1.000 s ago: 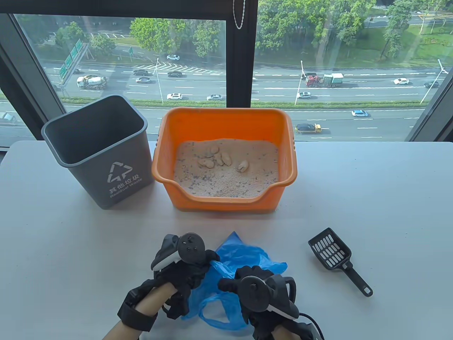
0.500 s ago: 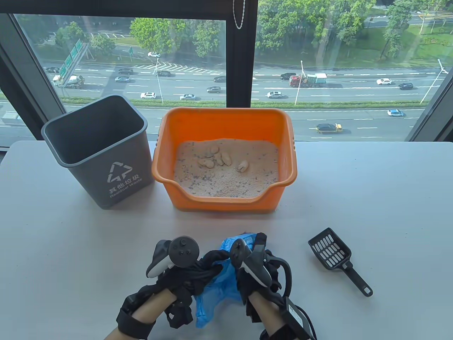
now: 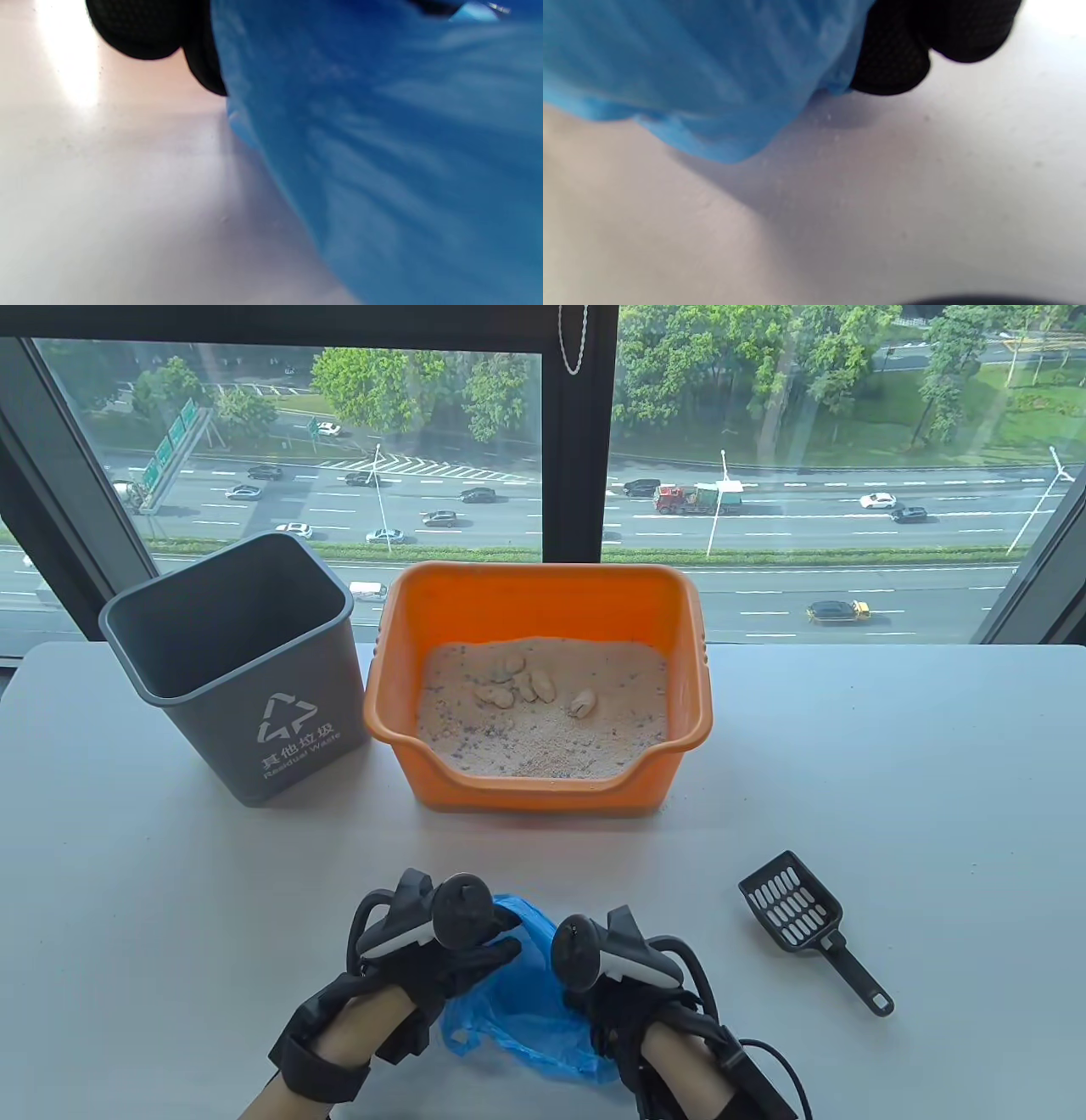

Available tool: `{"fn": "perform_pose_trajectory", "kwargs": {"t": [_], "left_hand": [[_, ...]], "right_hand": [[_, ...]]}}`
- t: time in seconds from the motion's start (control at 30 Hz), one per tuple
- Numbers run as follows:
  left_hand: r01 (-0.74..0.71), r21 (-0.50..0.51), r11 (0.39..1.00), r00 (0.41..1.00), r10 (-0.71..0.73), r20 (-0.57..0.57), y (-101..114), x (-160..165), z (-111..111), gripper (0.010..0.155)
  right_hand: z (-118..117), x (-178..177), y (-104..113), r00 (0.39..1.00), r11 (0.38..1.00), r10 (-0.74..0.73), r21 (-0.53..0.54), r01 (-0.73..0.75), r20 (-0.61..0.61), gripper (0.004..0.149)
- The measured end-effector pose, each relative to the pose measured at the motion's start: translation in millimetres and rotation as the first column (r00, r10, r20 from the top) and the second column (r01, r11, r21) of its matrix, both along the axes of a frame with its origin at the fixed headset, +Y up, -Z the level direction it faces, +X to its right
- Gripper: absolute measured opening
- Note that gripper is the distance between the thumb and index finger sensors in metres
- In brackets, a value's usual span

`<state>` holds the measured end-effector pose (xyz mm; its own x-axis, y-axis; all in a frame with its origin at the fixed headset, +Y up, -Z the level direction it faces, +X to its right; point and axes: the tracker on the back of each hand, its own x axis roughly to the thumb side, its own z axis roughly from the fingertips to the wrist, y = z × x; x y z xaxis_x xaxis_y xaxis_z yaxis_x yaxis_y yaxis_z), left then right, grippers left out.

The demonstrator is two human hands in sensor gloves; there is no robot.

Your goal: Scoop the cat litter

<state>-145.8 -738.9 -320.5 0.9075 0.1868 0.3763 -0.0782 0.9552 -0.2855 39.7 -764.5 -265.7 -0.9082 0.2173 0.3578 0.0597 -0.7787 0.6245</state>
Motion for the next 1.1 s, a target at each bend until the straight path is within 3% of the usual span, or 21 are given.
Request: {"fn": "perform_pose_trajectory", "kwargs": {"t": [0.07, 0.13, 0.2, 0.3, 0.43, 0.53, 0.63, 0.73, 0.83, 0.9, 1.0, 1.1], "left_hand": [[0.094, 0.029, 0.995, 0.994, -0.092, -0.059, -6.4, 6.8, 0.7, 0.059], [0.184, -0.003, 0.983, 0.982, -0.184, -0.048, -17.3, 14.2, -2.3, 0.062], [0.247, -0.079, 0.966, 0.968, -0.249, -0.017, -27.6, 12.8, -6.6, 0.059], [0.238, -0.138, 0.961, 0.971, -0.239, 0.011, -23.0, -7.5, -10.6, 0.055], [0.194, -0.297, 0.935, 0.981, -0.195, 0.028, -27.3, -17.8, -15.1, 0.057], [0.222, -0.283, 0.933, 0.975, -0.220, 0.041, -28.5, -16.4, -15.0, 0.060], [0.200, -0.298, 0.933, 0.979, -0.198, 0.038, -30.8, -18.7, -15.9, 0.061], [0.197, -0.304, 0.932, 0.980, -0.195, 0.036, -31.3, -19.4, -16.3, 0.062], [0.188, -0.313, 0.931, 0.982, -0.186, 0.035, -30.9, -19.3, -16.1, 0.062], [0.180, -0.319, 0.930, 0.983, -0.178, 0.033, -30.8, -19.6, -16.1, 0.062], [0.166, -0.328, 0.930, 0.986, -0.166, 0.029, -31.1, -20.7, -17.0, 0.061], [0.155, -0.344, 0.926, 0.988, -0.155, 0.027, -31.5, -21.7, -18.4, 0.062]], "right_hand": [[10.0, -6.0, 0.5, 0.998, 0.999, -0.012, -0.032, 0.011, -0.055, 0.045], [10.7, -5.8, 1.7, 0.999, 1.000, -0.010, -0.021, 0.009, -0.050, 0.045], [2.5, 6.3, 2.6, 1.000, 1.000, 0.014, -0.003, -0.014, 0.013, 0.040], [-16.4, 46.0, 3.9, 0.986, 0.995, 0.019, 0.099, -0.035, 0.163, 0.040], [-29.6, 84.6, -2.0, 0.953, 0.982, -0.160, 0.138, 0.127, 0.258, 0.037], [-27.6, 95.6, 7.7, 0.923, 0.946, -0.305, 0.190, 0.264, 0.236, 0.041], [-25.9, 120.6, 35.0, 0.794, 0.824, -0.552, 0.317, 0.470, 0.256, 0.041], [-23.4, 164.7, 63.2, 0.649, 0.712, -0.690, 0.463, 0.527, 0.321, 0.040], [-18.3, 206.3, 74.2, 0.593, 0.720, -0.674, 0.572, 0.394, 0.440, 0.045], [-14.7, 234.2, 73.7, 0.607, 0.777, -0.572, 0.602, 0.186, 0.551, 0.058], [-12.5, 259.3, 62.7, 0.622, 0.896, -0.309, 0.440, -0.063, 0.719, 0.084], [-14.9, 267.6, 45.3, 0.557, 0.947, -0.154, 0.283, -0.153, 0.816, 0.089]]}}
